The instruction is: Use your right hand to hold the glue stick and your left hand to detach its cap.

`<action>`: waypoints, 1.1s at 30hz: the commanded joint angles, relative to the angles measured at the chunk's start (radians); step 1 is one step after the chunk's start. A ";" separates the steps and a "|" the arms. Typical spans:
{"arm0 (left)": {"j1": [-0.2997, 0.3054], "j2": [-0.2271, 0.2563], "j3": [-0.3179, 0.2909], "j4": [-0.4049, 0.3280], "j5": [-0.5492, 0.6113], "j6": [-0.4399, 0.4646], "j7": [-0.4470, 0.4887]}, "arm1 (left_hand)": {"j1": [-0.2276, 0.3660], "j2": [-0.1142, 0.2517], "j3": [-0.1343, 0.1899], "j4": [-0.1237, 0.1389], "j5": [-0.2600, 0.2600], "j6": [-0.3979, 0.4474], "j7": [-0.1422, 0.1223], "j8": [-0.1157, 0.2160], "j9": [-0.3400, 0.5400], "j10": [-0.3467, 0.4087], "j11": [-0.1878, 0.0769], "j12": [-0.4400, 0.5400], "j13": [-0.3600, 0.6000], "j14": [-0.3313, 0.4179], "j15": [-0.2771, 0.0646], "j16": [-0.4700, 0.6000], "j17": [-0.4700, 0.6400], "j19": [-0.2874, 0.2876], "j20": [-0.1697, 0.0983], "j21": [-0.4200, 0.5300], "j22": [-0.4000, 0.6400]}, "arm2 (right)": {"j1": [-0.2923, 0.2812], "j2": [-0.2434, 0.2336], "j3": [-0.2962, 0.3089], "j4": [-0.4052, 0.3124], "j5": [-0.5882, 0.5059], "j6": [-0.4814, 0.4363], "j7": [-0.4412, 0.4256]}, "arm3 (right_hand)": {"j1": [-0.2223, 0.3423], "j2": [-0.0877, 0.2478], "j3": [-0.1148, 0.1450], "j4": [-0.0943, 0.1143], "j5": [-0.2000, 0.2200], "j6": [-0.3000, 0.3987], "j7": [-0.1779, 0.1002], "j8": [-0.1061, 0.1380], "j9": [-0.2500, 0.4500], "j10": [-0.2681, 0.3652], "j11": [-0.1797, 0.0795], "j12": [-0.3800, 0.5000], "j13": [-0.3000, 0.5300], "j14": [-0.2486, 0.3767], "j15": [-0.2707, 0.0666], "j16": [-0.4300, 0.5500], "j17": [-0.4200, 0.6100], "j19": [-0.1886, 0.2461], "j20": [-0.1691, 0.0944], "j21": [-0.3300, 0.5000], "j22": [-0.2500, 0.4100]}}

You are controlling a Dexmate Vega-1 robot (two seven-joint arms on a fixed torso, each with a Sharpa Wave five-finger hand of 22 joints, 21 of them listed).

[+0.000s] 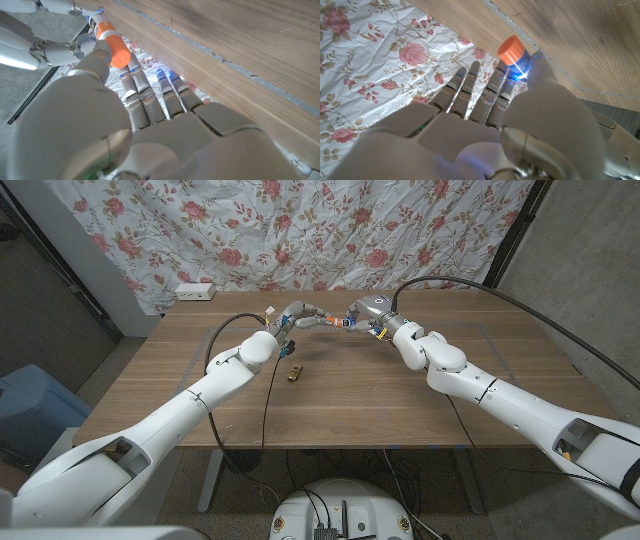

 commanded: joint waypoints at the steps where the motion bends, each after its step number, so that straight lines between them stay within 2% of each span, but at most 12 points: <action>1: 0.004 0.004 -0.003 -0.004 -0.007 -0.003 -0.007 | 0.005 0.009 -0.006 0.002 0.004 0.024 0.013 -0.002 0.004 0.038 -0.033 0.000 0.003 0.011 -0.113 -0.002 0.000 0.009 -0.002 -0.002 0.003 | 0.003 0.000 -0.004 0.005 -0.003 -0.001 -0.008 | 0.010 0.010 -0.001 -0.005 0.005 0.068 -0.026 0.003 0.003 0.006 0.000 0.005 0.004 -0.001 -0.127 0.006 0.001 0.002 0.001 0.000 0.002; 18: 0.021 0.015 -0.011 -0.045 0.002 0.041 0.023 | 0.001 0.005 -0.016 0.003 0.003 0.011 0.015 -0.016 0.005 0.027 -0.032 -0.010 0.003 0.015 -0.107 -0.004 0.000 0.006 -0.003 -0.005 0.003 | 0.000 -0.004 -0.002 0.003 -0.005 -0.006 -0.014 | 0.008 0.011 -0.004 -0.003 0.004 0.068 -0.026 -0.001 0.003 0.004 0.000 0.004 0.004 -0.002 -0.123 0.007 0.001 0.003 0.002 0.000 0.002; 33: 0.025 0.021 -0.013 -0.052 0.006 0.047 0.029 | -0.007 0.001 -0.026 0.005 0.002 0.002 0.012 -0.026 0.005 0.015 -0.032 -0.019 0.004 0.016 -0.105 -0.005 0.000 0.002 -0.005 -0.006 0.004 | -0.004 -0.008 0.002 0.003 -0.005 -0.016 -0.017 | 0.008 0.011 -0.006 -0.002 0.005 0.070 -0.026 -0.003 0.003 0.004 0.001 0.004 0.004 -0.001 -0.124 0.006 0.000 0.003 0.002 0.000 0.002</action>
